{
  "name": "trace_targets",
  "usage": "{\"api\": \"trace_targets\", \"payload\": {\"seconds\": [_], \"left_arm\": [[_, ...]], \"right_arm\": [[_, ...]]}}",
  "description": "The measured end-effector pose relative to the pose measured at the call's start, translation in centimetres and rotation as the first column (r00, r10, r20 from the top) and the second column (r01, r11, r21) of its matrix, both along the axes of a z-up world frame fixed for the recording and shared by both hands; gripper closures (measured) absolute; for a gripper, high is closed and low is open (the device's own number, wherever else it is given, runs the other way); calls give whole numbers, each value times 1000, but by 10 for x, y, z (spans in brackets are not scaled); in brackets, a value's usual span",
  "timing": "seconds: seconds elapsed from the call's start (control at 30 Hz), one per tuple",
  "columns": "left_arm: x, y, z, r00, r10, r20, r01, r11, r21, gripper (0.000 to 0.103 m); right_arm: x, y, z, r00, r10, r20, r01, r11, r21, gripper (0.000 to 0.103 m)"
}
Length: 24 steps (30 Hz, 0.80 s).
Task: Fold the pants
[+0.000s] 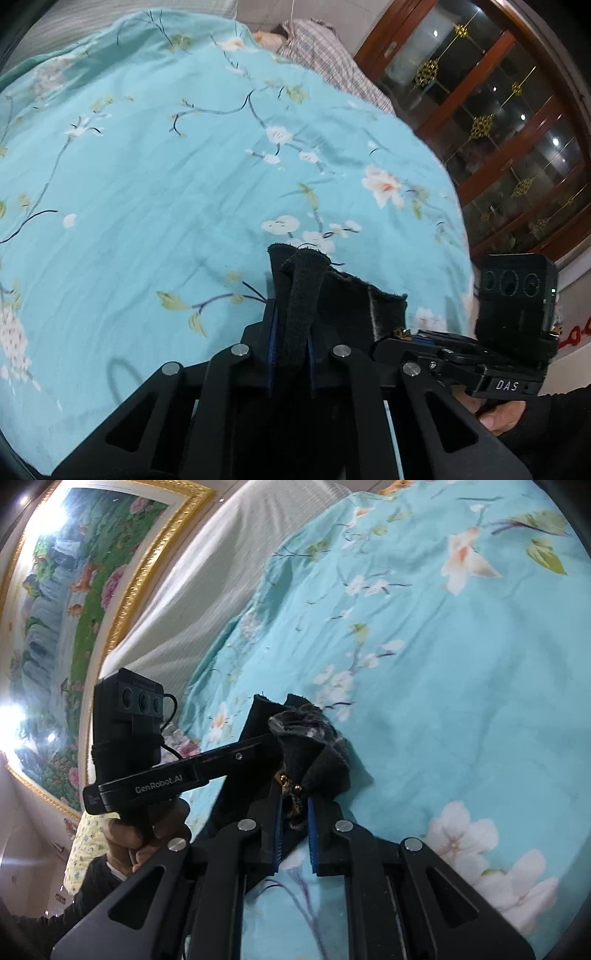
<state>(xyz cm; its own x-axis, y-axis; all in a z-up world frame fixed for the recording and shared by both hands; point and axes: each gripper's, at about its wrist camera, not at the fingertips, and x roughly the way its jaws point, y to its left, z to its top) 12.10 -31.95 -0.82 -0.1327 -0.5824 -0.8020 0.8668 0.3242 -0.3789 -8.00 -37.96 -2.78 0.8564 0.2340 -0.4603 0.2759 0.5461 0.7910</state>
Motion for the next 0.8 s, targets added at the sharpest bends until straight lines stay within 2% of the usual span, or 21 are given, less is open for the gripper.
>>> {"api": "trace_targets", "payload": {"seconds": [0.17,0.3,0.43,0.6,0.8], "left_arm": [[-8,33,31,999,43,6,-43,995,-86,92],[-12,70,60,995,97,10,-94,983,-160,92],[-13,121,78,983,183,-1,-178,957,-228,92],[-15,178,80,960,279,-32,-278,925,-259,93],[-24,228,69,923,385,-19,-377,890,-258,94]], "right_arm": [[1,15,22,990,75,119,-78,997,16,91],[13,38,47,961,185,205,-192,981,13,91],[29,62,61,924,283,256,-300,954,27,91],[48,93,62,885,387,258,-409,912,37,91],[66,126,52,850,478,221,-500,865,50,91]]}}
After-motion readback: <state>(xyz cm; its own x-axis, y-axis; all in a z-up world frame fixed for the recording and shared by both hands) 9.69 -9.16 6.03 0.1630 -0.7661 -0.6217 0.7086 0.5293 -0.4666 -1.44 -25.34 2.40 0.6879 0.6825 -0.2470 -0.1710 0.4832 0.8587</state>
